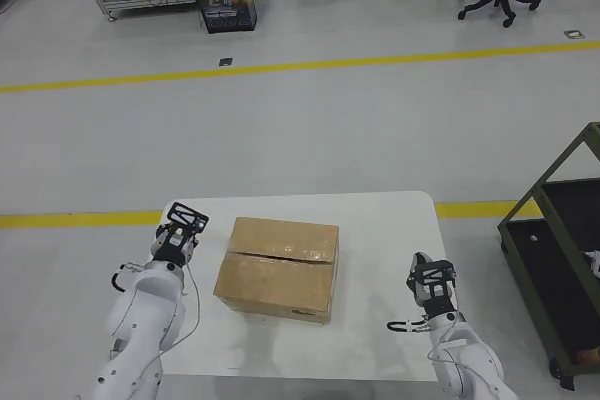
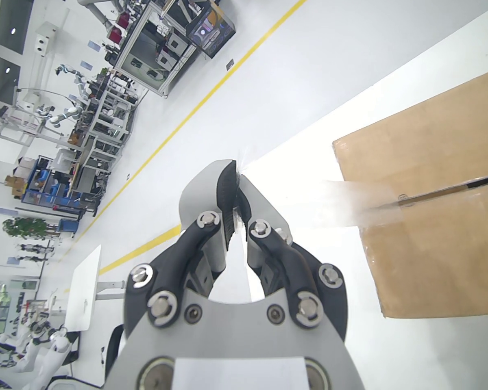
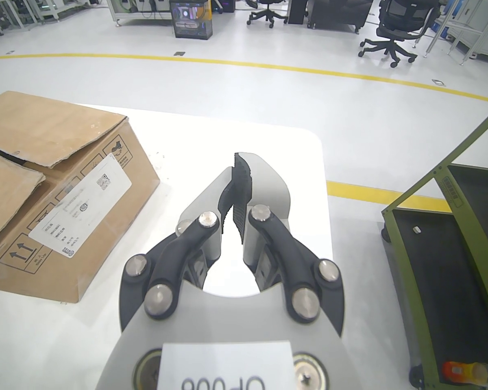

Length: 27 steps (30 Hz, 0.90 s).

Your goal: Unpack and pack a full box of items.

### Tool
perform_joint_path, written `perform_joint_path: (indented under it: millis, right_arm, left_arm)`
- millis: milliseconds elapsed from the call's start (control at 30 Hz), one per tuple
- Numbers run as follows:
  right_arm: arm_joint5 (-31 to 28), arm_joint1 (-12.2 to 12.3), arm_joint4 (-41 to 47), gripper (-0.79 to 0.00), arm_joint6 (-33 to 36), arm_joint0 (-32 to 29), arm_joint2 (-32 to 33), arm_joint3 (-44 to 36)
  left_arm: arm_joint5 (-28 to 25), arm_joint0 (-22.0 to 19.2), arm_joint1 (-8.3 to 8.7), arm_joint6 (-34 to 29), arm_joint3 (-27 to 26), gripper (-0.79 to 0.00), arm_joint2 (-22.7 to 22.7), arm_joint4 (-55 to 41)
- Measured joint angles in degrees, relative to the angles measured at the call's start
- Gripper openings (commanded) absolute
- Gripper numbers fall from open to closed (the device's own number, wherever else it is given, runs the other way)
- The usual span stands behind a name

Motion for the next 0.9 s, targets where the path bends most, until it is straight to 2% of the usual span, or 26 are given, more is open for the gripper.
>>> perform_joint_path:
  millis: [567, 600, 633, 733, 900]
  right_arm:
    - [-0.59, -0.04, 0.02, -0.785, -0.25, -0.27, -0.02, 0.05]
    - [-0.62, -0.04, 0.0, -0.785, -0.24, -0.29, -0.02, 0.04]
    - [-0.64, -0.04, -0.01, -0.785, -0.23, -0.3, -0.02, 0.03]
    - [-0.62, -0.04, -0.18, -0.785, -0.19, -0.32, 0.03, -0.1]
    - [-0.75, -0.02, -0.28, -0.785, -0.19, -0.41, 0.18, -0.39]
  left_arm:
    - [9.21, -1.11, -0.24, -0.15, 5.1, -0.785, -1.76, 6.47]
    - [9.73, -1.38, -0.25, -0.08, 5.48, -0.779, -2.17, 6.49]
    - [10.14, -1.56, -0.26, -0.03, 5.79, -0.717, -2.51, 6.28]
    - [11.05, -2.08, -0.29, 0.45, 7.03, -0.785, -3.47, 5.88]
    - [11.29, -2.86, -0.32, 1.03, 9.27, -0.785, -4.16, 5.95]
